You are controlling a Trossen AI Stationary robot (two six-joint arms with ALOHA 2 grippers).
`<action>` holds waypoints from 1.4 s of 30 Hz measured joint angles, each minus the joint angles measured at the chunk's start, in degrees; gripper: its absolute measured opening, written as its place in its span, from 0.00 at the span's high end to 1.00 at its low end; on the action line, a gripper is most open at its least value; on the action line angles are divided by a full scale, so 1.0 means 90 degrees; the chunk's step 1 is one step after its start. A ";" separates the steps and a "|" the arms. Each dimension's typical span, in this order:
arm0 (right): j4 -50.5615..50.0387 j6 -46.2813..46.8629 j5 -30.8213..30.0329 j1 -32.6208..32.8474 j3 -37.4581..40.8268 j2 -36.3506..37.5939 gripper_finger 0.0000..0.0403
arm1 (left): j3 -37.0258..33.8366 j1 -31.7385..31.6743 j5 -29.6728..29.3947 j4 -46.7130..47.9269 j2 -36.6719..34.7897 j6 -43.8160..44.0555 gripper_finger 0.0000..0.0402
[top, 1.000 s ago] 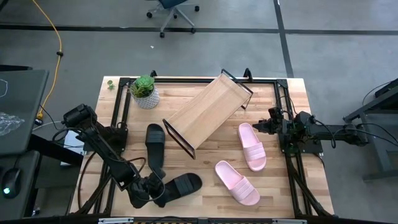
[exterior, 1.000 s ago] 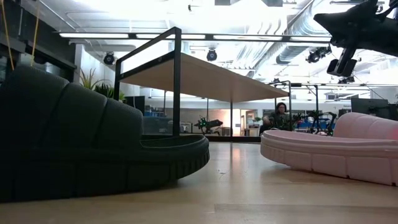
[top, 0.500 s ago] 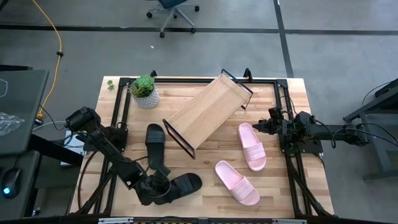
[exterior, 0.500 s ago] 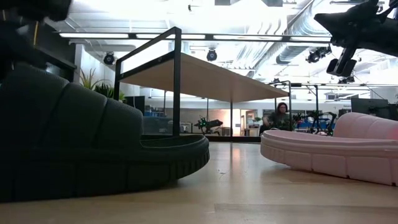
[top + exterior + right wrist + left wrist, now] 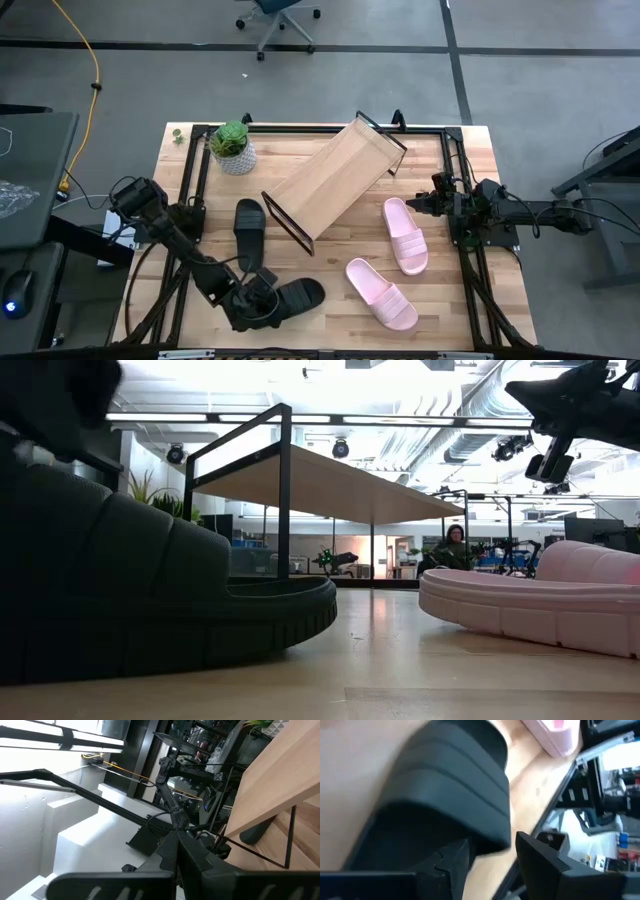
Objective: Pick and place slides into the shelf
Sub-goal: Put the bottom black slide on the shelf
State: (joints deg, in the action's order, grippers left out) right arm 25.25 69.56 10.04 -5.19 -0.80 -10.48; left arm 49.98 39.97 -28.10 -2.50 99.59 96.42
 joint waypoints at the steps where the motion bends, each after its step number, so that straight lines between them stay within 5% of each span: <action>1: -0.0010 0.0000 0.0000 0.0000 0.0000 0.0000 1.00 | -0.0001 -0.0020 -0.0003 0.0009 0.0000 0.0000 0.63; 42: -0.0263 -0.0011 -0.0044 -0.0002 0.0000 0.0000 1.00 | 0.0000 -0.0369 -0.0452 0.0460 -0.0007 -0.0066 0.66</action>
State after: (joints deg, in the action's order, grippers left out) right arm 22.88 69.46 9.65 -5.21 -0.80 -10.48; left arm 49.98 36.64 -32.16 1.64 99.53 95.83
